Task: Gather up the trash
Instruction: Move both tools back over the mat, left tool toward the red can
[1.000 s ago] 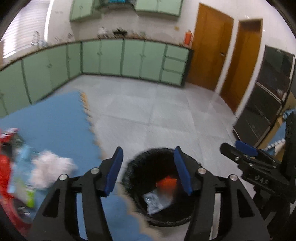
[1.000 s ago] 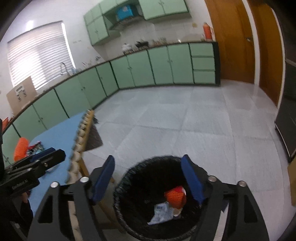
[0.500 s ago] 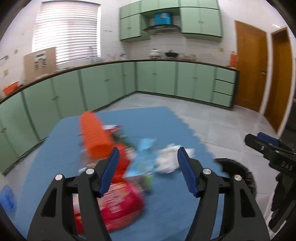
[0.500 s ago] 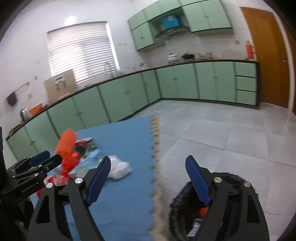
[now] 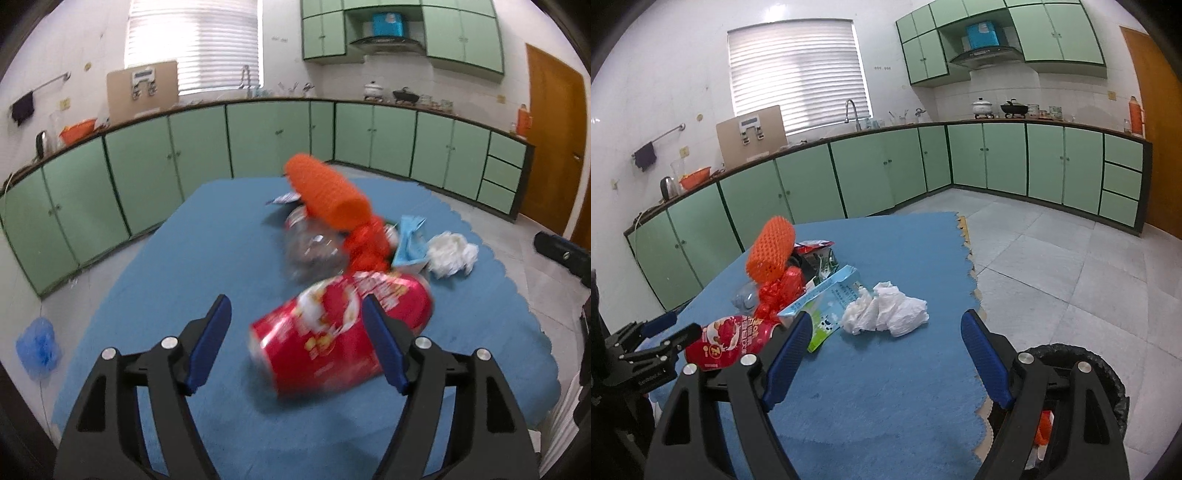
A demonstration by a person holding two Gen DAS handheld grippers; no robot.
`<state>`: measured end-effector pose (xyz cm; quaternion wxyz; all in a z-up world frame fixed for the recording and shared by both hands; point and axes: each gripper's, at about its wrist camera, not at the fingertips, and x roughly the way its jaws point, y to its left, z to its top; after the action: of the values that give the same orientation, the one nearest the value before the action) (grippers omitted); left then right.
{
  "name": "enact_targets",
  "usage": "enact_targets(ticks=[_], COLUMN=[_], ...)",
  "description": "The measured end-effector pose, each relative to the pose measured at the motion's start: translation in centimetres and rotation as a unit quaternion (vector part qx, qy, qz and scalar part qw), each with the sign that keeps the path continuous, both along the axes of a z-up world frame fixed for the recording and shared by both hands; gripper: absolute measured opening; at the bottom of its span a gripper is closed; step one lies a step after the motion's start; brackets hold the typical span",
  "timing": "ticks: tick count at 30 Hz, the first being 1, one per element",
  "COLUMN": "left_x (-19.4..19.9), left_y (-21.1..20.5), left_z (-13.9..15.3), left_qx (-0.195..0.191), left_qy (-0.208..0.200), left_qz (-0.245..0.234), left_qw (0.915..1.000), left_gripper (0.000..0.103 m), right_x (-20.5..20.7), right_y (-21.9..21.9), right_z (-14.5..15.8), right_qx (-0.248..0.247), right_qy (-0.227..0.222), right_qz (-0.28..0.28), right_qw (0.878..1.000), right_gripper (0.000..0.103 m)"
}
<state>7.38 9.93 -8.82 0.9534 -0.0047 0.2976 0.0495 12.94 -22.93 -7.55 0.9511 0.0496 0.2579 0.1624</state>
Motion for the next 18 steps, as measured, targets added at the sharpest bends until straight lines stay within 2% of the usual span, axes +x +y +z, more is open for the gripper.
enact_targets(ticks=[7, 13, 18], left_x=[0.5, 0.5, 0.5], left_y=[1.0, 1.1, 1.2], left_z=[-1.5, -2.1, -2.6], left_qx=[-0.028, -0.056, -0.049], left_qy=[0.018, 0.034, 0.034], left_qz=[0.004, -0.005, 0.013], left_qw=[0.9995, 0.9979, 0.9981], left_gripper=[0.070, 0.065, 0.066], right_x=[-0.3, -0.7, -0.9], right_y=[0.6, 0.5, 0.5], right_z=[0.3, 0.7, 0.6], right_qx=[-0.011, -0.015, -0.019], right_qy=[-0.005, -0.012, -0.012], right_qz=[0.004, 0.004, 0.004], right_qw=[1.000, 1.000, 1.000], right_gripper=[0.081, 0.081, 0.081])
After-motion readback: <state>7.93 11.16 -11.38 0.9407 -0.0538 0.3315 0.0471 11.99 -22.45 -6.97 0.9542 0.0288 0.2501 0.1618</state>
